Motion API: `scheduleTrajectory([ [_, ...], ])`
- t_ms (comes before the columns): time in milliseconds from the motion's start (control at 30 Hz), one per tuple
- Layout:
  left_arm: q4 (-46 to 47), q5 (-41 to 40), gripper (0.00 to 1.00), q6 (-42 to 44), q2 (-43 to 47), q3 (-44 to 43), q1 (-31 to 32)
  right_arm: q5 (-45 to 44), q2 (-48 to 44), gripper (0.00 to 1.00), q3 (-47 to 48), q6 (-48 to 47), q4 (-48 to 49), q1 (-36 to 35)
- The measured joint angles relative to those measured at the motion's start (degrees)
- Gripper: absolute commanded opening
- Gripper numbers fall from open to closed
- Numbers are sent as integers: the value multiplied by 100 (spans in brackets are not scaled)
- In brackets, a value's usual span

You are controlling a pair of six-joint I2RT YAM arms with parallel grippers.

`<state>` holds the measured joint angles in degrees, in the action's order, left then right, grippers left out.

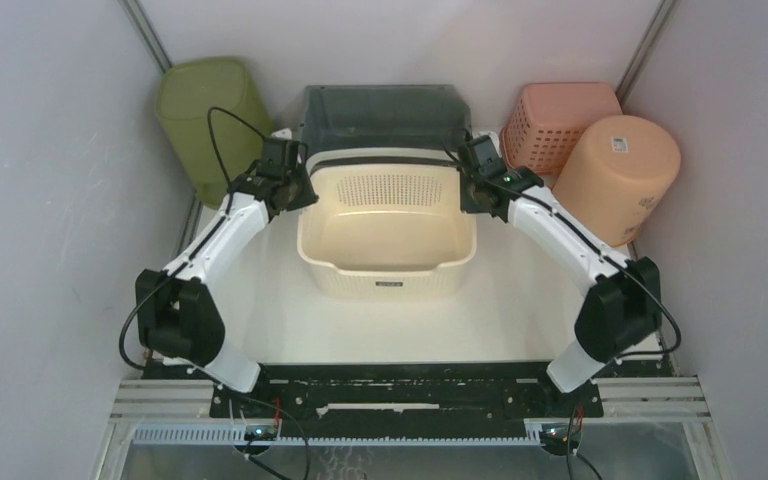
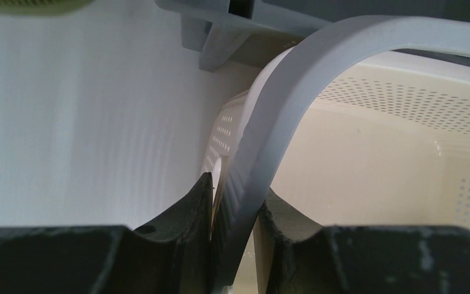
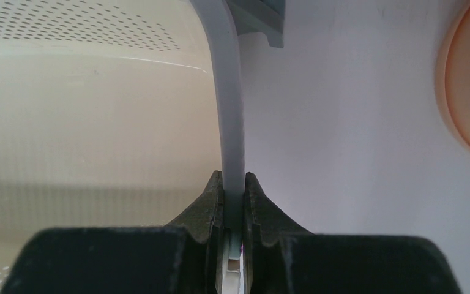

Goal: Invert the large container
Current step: Move the container to the center of the board, then place the container at the center of the board.

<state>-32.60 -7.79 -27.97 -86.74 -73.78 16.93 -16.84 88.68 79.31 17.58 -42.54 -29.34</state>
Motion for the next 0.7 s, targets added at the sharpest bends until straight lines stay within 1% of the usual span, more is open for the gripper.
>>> scheduleTrajectory([
  [100,107,7,30,122,-439,-503,-138,157,601,0,616,-179,87,229],
  [133,90,22,33,166,-570,-680,-175,197,732,0,761,-229,85,278],
  [167,22,35,38,225,-682,-846,-208,260,874,4,922,-286,70,334],
  [200,-66,57,49,251,-752,-970,-234,297,940,17,1008,-326,20,356],
  [233,-136,87,58,238,-796,-1054,-251,369,977,27,1088,-341,-72,378],
  [300,-256,214,66,205,-839,-1165,-258,529,979,41,1119,-339,-142,382],
  [333,-334,291,69,188,-859,-1248,-258,693,979,47,1121,-339,-151,380],
  [367,-404,334,70,197,-876,-1318,-258,822,979,51,1121,-332,-160,380],
  [500,-671,437,72,205,-970,-1668,-260,1123,979,55,1130,-313,-162,382],
  [700,-1228,531,80,278,-1329,-2282,-271,1180,1231,54,1523,-317,-494,422],
])
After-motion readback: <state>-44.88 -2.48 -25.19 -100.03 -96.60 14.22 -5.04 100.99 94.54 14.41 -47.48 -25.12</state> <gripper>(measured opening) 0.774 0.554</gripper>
